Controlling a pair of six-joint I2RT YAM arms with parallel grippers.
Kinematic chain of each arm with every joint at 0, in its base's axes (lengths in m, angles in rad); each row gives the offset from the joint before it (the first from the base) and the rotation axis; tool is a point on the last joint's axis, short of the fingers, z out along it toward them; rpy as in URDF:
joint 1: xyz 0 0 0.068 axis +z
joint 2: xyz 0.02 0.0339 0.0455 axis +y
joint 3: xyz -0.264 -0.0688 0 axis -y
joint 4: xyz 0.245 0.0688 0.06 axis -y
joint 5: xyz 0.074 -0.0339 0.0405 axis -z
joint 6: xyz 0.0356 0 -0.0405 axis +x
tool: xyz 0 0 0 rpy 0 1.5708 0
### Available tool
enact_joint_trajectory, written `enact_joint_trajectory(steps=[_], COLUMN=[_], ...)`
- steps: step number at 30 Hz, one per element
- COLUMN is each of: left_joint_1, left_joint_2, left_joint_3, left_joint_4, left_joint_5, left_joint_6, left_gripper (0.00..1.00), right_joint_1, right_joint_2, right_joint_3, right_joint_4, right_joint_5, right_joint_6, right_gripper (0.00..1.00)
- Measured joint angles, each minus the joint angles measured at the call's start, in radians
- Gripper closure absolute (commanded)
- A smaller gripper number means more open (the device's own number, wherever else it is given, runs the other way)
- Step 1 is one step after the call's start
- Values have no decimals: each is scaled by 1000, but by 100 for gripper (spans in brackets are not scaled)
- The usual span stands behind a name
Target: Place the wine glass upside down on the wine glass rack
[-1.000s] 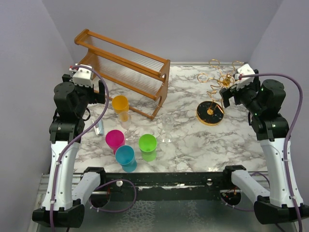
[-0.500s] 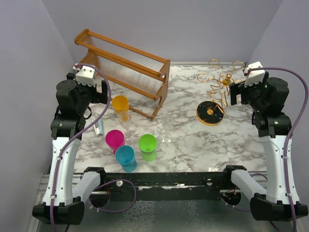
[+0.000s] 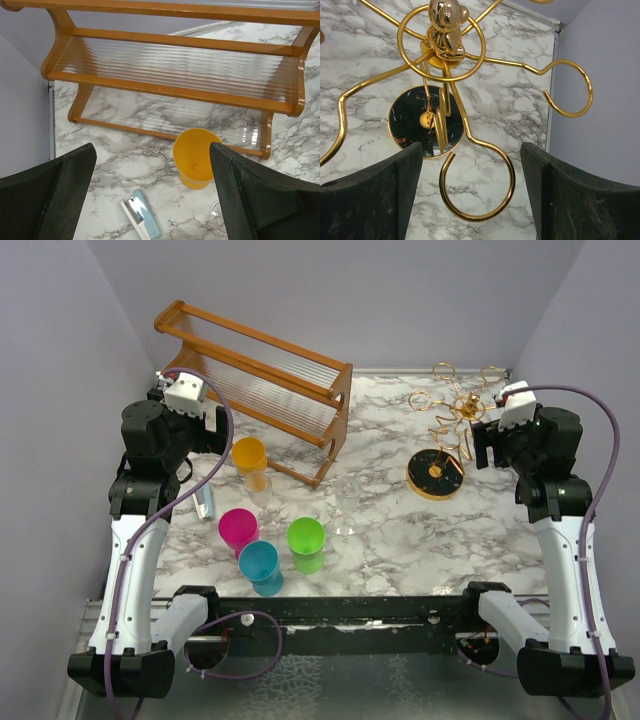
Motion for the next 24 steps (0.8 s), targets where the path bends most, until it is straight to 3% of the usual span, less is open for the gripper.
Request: enact_joint_trajectory(steps=[13,24], left_joint_1=[0,0], left_joint_2=[4,40], left_joint_3=[0,-2], left_joint_4=[0,0], left_joint_5=[24,81], left_joint_6=[-1,0], left_gripper=[1,1], right_joint_1=[-10,-11], right_joint_2=[48,80], right_joint_3=[-2,14], right_joint_4=[2,8], right_joint_5=[-31,-175], right_joint_6=[-23,-38], right_gripper=[69,77])
